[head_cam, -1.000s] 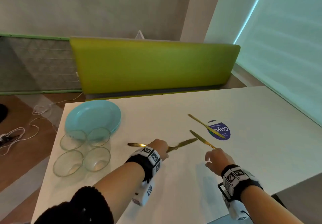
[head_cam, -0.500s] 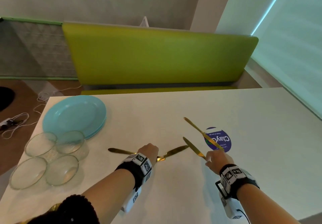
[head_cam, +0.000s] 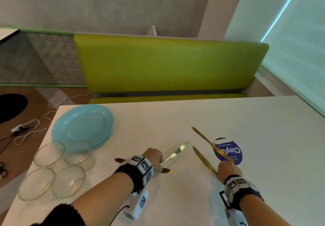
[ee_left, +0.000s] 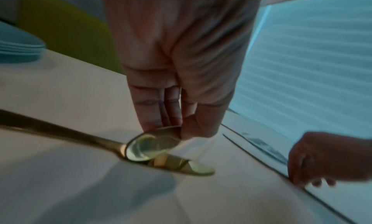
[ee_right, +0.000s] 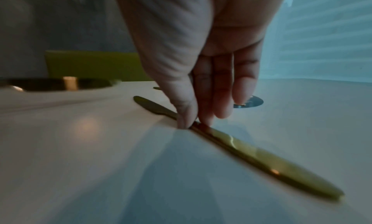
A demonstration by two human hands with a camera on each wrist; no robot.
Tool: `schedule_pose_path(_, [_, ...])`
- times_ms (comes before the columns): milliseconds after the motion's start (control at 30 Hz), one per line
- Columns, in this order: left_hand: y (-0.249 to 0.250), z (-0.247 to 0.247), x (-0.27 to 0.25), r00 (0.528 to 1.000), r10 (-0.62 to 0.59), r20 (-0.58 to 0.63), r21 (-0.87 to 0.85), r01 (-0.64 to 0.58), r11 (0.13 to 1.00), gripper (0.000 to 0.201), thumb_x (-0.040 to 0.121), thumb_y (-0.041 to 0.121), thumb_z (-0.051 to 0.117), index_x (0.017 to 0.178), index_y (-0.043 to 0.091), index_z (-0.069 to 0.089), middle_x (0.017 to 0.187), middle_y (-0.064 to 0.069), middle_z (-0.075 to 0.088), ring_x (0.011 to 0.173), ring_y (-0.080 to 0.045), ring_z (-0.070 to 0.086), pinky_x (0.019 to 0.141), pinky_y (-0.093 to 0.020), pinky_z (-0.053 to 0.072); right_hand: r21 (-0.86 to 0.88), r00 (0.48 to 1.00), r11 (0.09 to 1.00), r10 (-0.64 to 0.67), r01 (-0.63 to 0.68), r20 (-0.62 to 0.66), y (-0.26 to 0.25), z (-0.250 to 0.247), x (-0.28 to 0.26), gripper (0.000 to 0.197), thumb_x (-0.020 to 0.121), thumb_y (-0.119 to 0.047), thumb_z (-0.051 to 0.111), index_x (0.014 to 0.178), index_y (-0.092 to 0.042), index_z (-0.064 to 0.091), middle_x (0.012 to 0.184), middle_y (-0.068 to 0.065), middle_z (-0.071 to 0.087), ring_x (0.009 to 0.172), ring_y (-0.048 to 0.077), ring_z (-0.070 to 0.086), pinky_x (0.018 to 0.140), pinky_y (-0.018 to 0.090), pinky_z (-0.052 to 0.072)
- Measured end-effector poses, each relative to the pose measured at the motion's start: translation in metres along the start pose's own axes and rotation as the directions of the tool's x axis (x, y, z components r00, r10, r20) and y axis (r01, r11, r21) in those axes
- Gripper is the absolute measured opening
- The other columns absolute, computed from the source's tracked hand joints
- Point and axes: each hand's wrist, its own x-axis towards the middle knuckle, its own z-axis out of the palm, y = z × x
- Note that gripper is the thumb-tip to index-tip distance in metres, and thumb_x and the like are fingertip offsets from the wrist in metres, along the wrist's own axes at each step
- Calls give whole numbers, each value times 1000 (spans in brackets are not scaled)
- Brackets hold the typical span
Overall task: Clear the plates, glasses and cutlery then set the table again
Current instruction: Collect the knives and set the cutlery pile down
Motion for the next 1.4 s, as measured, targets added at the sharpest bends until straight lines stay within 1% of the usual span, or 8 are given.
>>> schedule_pose_path(167, [-6,-20,-2,995,-95,-18,-399,80,913,9,85,21,55,91,16,52,89,-1,54,84,-21,51,70,-27,43,-21,1000,1000,3,-3,-9,-8,-5,-5,25,94,-15,45,114,-14,60,111,-1,65,103,14,63,85,23,49])
schedule_pose_path(300, [-5,-24,-2,994,-110,-7,-688,75,722,15,88,14,42,75,10,47,69,-5,53,60,-20,52,62,-29,47,-6,1000,1000,14,-14,15,-20,-12,-10,24,93,-19,47,112,-14,61,94,-2,63,91,16,61,74,23,47])
schedule_pose_path(467, [-4,-20,-2,987,-141,-80,-800,21,600,14,91,15,36,81,13,45,69,-4,50,55,-16,45,50,-25,39,193,998,979,-69,68,1,-43,-40,-11,23,92,-26,48,101,-13,64,79,-2,57,79,15,58,61,21,46])
schedule_pose_path(600, [0,-24,2,978,-160,-131,-839,-24,543,11,94,22,39,93,17,48,68,-2,48,52,-13,40,44,-22,33,698,988,706,-156,119,-10,-66,-62,-16,17,91,-23,53,86,-13,67,85,4,71,71,14,63,72,27,57])
schedule_pose_path(767, [7,-26,0,975,-131,-180,-841,-84,534,13,98,25,40,102,16,48,68,-2,50,52,-13,46,45,-22,39,940,949,340,-292,-12,118,-91,-79,-25,17,91,-4,55,76,-9,62,69,4,67,54,13,57,46,20,46])
schedule_pose_path(967, [12,-25,-4,986,-106,-132,-895,-72,440,10,100,21,38,100,14,46,92,-7,62,64,-17,59,53,-25,45,952,927,305,-358,0,115,-107,-79,-24,18,90,-4,56,75,-10,62,68,4,67,48,11,57,45,19,43])
schedule_pose_path(1167, [17,-25,-6,986,-102,-134,-910,-82,406,17,100,20,32,96,15,47,85,-8,65,56,-20,61,52,-27,50,937,908,346,-405,45,106,-123,-82,-26,20,91,-6,55,73,-12,60,64,3,65,46,10,57,46,19,43])
schedule_pose_path(1400, [16,-27,3,957,-200,-212,-864,-88,495,19,98,27,31,96,18,48,77,-2,59,48,-13,51,42,-20,32,848,911,506,-407,157,74,-135,-89,-20,21,89,-12,56,69,-17,61,68,-2,65,56,10,56,51,19,44])
